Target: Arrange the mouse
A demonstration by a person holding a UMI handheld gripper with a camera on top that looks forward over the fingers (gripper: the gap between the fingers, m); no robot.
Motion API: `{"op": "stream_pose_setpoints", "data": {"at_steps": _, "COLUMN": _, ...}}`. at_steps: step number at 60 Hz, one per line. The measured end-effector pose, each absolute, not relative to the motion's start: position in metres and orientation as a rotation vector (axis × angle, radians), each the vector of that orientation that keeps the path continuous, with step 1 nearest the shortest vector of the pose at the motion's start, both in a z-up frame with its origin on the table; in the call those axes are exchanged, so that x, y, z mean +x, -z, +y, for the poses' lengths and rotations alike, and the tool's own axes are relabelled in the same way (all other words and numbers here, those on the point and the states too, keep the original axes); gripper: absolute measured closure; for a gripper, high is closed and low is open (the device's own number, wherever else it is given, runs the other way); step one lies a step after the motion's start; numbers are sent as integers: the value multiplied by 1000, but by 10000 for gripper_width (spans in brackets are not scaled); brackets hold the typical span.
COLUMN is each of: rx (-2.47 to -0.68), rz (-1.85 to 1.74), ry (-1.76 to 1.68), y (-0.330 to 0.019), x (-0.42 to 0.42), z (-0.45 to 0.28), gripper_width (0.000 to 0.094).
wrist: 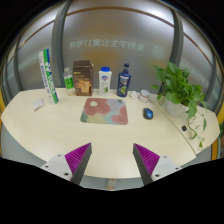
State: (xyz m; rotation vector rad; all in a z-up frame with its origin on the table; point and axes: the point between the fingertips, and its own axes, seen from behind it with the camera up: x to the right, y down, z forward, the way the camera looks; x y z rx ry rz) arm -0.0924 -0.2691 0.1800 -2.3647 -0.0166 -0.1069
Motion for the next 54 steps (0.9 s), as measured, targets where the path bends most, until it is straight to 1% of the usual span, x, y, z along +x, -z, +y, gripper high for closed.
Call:
{"op": "stream_pose_setpoints", "data": {"at_steps": 7, "rx": -2389, "rz": 39, "ry": 144, "y": -142, "x": -36, "z": -252, "gripper_width": 84}}
{"op": "stream_pose_setpoints", "data": {"at_steps": 12, "rx": -2375, "rz": 71, "ry": 161, "y": -126, "x": 6, "z": -220, "gripper_width": 84}}
{"op": "stream_pose_setpoints", "data": {"at_steps": 21, "rx": -2304, "rz": 99, "ry": 186, "y": -109, "x": 71, "z": -131, "gripper_width": 86}}
{"op": "stream_pose_setpoints", "data": {"at_steps": 32, "rx": -2266, "rz": 102, "ry": 199, "y": -80, "x": 113, "z": -18, "gripper_width": 88}}
{"op": "stream_pose_setpoints", "data": {"at_steps": 34, "rx": -2264, "rz": 106, "ry": 198, "y": -73, "x": 118, "z": -1, "gripper_width": 100}}
{"op": "stream_pose_setpoints", "data": {"at_steps": 41, "rx": -2280, "rz": 131, "ry": 168, "y": -51, "x": 128, "z": 42, "gripper_width": 176}}
{"op": "stream_pose_setpoints", "data": {"at_steps": 46, "rx": -2297, "rz": 151, "ry": 138, "y": -38, "x": 133, "z": 61, "gripper_width": 295}}
{"op": "stream_pose_setpoints", "data": {"at_steps": 47, "rx": -2321, "rz": 143, "ry": 128, "y": -31, "x": 129, "z": 87, "gripper_width": 311}}
{"op": "stream_pose_setpoints", "data": {"at_steps": 48, "rx": -2312, "rz": 148, "ry": 108, "y": -31, "x": 128, "z": 92, "gripper_width": 341}}
{"op": "stream_pose_setpoints", "data": {"at_steps": 50, "rx": -2312, "rz": 164, "ry": 93, "y": -30, "x": 131, "z": 98, "gripper_width": 434}}
{"op": "stream_pose_setpoints", "data": {"at_steps": 54, "rx": -2308, "rz": 157, "ry": 100, "y": -37, "x": 125, "z": 101, "gripper_width": 482}}
